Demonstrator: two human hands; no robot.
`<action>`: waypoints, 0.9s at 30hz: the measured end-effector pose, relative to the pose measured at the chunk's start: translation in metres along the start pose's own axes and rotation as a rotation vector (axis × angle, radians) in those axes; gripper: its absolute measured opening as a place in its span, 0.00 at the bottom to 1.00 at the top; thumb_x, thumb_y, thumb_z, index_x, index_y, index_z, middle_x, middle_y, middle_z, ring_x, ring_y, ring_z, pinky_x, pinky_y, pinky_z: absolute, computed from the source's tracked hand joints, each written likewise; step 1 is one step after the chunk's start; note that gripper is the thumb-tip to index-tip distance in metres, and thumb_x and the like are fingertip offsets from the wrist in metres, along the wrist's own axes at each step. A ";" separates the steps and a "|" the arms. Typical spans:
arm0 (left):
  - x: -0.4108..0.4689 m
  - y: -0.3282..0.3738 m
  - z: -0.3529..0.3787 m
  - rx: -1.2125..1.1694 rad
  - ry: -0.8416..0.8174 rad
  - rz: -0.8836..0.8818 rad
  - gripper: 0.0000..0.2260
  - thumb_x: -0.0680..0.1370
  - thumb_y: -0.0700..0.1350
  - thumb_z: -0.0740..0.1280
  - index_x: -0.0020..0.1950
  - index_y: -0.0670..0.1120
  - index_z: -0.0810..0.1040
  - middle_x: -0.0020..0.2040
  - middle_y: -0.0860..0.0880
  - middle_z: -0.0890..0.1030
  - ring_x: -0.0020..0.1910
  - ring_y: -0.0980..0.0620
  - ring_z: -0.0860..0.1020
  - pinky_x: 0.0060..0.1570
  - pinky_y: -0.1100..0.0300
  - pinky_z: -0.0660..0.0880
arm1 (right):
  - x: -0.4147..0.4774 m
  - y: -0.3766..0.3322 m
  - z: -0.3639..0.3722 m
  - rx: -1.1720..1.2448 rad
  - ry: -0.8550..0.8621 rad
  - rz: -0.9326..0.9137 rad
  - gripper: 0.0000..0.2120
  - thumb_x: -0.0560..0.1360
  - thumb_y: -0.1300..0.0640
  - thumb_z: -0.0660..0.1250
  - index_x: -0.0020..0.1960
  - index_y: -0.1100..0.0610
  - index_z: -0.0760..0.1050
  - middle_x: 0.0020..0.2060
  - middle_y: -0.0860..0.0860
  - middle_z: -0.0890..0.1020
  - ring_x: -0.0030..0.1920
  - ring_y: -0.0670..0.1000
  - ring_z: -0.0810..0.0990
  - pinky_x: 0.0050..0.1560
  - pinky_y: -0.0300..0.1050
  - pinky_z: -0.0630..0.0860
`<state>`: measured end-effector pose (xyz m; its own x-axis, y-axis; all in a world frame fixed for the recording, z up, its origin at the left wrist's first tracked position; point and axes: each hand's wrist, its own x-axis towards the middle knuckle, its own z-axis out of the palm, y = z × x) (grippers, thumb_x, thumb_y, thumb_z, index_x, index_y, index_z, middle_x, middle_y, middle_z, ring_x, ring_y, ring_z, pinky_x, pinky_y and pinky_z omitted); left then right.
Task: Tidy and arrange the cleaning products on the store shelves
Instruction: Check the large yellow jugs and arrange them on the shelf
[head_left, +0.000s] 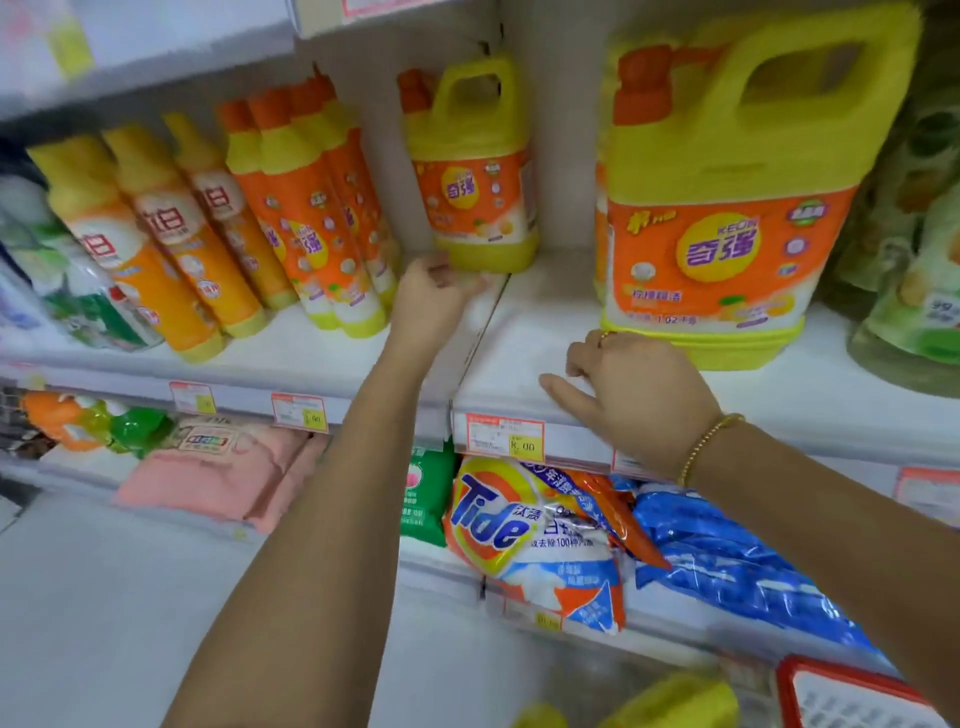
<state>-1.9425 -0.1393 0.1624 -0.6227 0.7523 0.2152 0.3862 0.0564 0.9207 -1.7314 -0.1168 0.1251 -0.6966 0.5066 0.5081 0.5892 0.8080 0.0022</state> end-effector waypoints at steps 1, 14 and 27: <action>0.016 -0.003 0.001 0.011 0.003 0.014 0.25 0.69 0.42 0.75 0.63 0.37 0.74 0.51 0.48 0.79 0.43 0.57 0.76 0.39 0.72 0.71 | -0.001 0.000 0.003 -0.021 0.052 0.002 0.23 0.77 0.40 0.53 0.40 0.56 0.77 0.34 0.52 0.78 0.35 0.55 0.78 0.30 0.42 0.63; 0.128 -0.010 0.012 -0.056 -0.024 -0.144 0.42 0.69 0.59 0.74 0.76 0.45 0.61 0.72 0.46 0.71 0.69 0.47 0.70 0.68 0.54 0.66 | -0.004 -0.005 0.018 -0.071 0.158 0.040 0.22 0.78 0.42 0.53 0.35 0.54 0.75 0.30 0.51 0.75 0.32 0.52 0.76 0.28 0.44 0.72; 0.098 -0.010 -0.004 0.021 -0.018 0.096 0.35 0.52 0.56 0.83 0.56 0.53 0.75 0.55 0.50 0.82 0.55 0.49 0.81 0.55 0.48 0.79 | -0.002 -0.006 0.015 -0.012 0.200 0.078 0.21 0.76 0.46 0.53 0.35 0.56 0.77 0.29 0.51 0.76 0.31 0.53 0.77 0.24 0.42 0.68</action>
<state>-2.0100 -0.0686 0.1753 -0.5699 0.7663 0.2965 0.4578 -0.0035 0.8890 -1.7394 -0.1179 0.1108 -0.5539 0.4967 0.6682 0.6440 0.7643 -0.0343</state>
